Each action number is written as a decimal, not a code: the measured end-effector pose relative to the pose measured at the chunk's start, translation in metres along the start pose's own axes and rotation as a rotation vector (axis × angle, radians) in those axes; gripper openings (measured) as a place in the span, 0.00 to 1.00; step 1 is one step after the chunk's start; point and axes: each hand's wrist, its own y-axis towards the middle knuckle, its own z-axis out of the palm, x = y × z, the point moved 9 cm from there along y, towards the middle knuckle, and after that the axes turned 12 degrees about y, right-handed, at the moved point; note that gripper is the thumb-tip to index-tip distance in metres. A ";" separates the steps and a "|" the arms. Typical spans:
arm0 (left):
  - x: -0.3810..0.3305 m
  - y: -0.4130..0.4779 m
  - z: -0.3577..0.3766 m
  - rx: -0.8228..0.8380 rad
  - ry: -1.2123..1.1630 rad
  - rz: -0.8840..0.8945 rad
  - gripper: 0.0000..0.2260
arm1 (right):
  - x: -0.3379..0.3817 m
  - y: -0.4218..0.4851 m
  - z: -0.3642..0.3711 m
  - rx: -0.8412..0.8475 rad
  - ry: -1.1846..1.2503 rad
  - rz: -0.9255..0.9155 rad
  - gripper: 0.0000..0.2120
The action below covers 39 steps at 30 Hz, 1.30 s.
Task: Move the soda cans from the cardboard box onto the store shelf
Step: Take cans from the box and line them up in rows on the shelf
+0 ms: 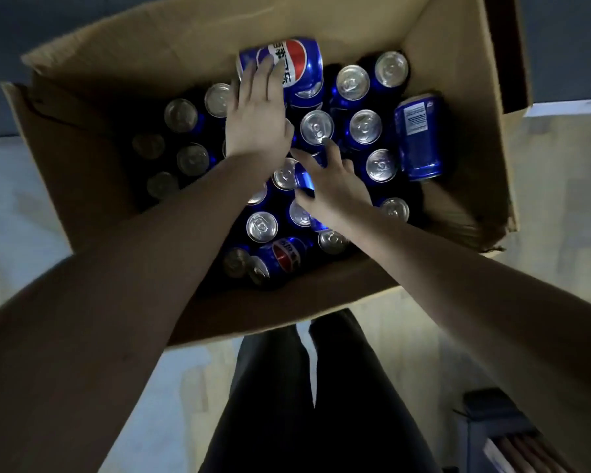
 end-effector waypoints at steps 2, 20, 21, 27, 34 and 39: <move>-0.002 0.023 0.006 0.027 0.049 0.038 0.32 | -0.002 0.008 0.002 0.024 0.000 0.014 0.33; -0.010 0.045 0.035 0.218 -0.108 -0.117 0.36 | -0.005 0.006 -0.026 -0.227 0.567 0.070 0.46; -0.005 0.039 0.032 0.187 -0.182 -0.136 0.37 | -0.003 0.003 -0.029 -0.239 0.592 0.061 0.47; 0.032 -0.015 0.011 -0.066 -0.582 -0.341 0.36 | 0.017 -0.023 -0.026 -0.271 0.570 -0.081 0.47; 0.053 -0.063 0.008 -0.064 -0.722 -0.406 0.40 | 0.017 -0.037 -0.019 -0.215 0.350 -0.097 0.42; 0.045 -0.080 0.004 0.045 -0.701 -0.304 0.38 | 0.014 -0.050 -0.010 -0.086 0.173 -0.070 0.39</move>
